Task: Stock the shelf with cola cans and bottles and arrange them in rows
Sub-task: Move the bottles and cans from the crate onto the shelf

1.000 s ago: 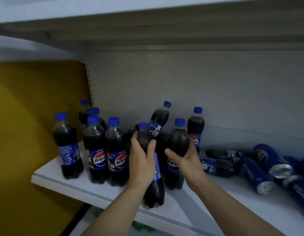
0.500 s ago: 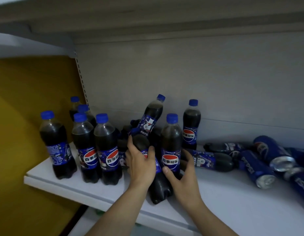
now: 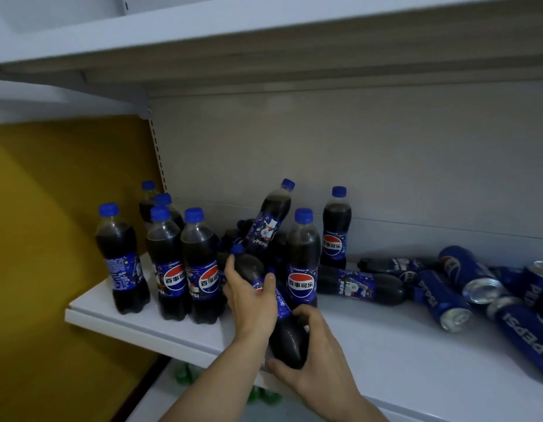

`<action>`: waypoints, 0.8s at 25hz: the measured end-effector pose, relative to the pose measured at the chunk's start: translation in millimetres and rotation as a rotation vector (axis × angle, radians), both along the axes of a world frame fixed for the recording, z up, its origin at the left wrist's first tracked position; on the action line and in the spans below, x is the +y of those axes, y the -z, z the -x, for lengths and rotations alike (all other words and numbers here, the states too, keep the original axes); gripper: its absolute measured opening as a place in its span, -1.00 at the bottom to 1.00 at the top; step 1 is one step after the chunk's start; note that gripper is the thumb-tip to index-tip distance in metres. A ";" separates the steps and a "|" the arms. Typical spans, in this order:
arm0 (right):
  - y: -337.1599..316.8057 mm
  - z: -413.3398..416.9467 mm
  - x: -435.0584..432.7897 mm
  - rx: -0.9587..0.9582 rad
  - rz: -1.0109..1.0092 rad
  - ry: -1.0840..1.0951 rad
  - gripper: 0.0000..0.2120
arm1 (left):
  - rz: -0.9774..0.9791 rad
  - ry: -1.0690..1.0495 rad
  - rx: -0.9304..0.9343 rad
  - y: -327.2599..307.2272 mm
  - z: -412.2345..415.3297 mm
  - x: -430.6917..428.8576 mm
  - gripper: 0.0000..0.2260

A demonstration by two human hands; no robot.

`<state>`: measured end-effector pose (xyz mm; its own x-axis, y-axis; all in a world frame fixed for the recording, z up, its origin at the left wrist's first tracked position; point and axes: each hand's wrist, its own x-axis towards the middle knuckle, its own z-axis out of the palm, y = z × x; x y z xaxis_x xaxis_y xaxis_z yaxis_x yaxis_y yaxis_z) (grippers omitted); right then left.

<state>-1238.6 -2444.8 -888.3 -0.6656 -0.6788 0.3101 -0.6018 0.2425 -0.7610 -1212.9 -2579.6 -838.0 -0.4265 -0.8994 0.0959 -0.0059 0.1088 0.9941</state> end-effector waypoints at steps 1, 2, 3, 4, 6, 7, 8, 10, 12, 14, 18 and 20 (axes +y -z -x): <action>-0.5 -1.1 0.4 -0.003 -0.014 -0.008 -0.20 | -0.001 0.003 0.006 -2.0 -2.7 1.0 -0.26; -0.6 -2.0 0.5 -0.007 -0.013 -0.013 -0.20 | 0.001 0.011 0.012 -4.4 -5.1 1.4 -0.28; -0.3 -2.4 0.8 -0.008 -0.004 -0.017 -0.21 | 0.004 0.024 0.015 -6.2 -6.9 0.0 -0.29; 0.0 -2.6 0.7 -0.009 0.007 -0.018 -0.23 | 0.008 0.042 0.009 -8.0 -8.4 -2.5 -0.31; 1.4 -1.2 0.1 -0.012 0.026 -0.006 -0.26 | -0.008 0.092 -0.012 -7.9 -13.3 -8.4 -0.29; 1.9 -0.7 0.4 -0.015 0.033 -0.004 -0.25 | -0.032 0.116 -0.002 -7.3 -17.7 -9.7 -0.27; 3.6 -0.3 0.9 -0.024 0.037 -0.005 -0.21 | -0.046 0.134 0.023 -5.5 -22.9 -9.8 -0.25; 5.1 0.7 -1.0 -0.028 0.047 -0.020 -0.12 | 0.004 0.145 0.089 -1.0 -34.8 -8.6 -0.23; 3.7 2.5 -9.1 -0.024 0.043 -0.057 -0.10 | 0.137 0.165 0.135 -4.8 -44.9 -3.5 -0.19; 0.6 2.2 -26.3 -0.002 -0.037 -0.084 -0.14 | 0.327 0.183 0.105 -13.8 -50.6 0.3 -0.14; 2.0 -2.3 -63.2 0.073 -0.058 0.011 -0.26 | 0.555 0.136 -0.001 -20.6 -57.5 -9.9 -0.16; 3.9 -2.0 -75.2 0.088 -0.035 0.074 -0.26 | 0.541 0.127 -0.030 -20.7 -62.3 -17.5 -0.21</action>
<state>-1236.6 -2520.0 -892.2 -0.6855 -0.6404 0.3464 -0.6453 0.3141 -0.6964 -1150.6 -2597.1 -817.3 -0.5379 -0.6671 0.5155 0.0125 0.6051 0.7961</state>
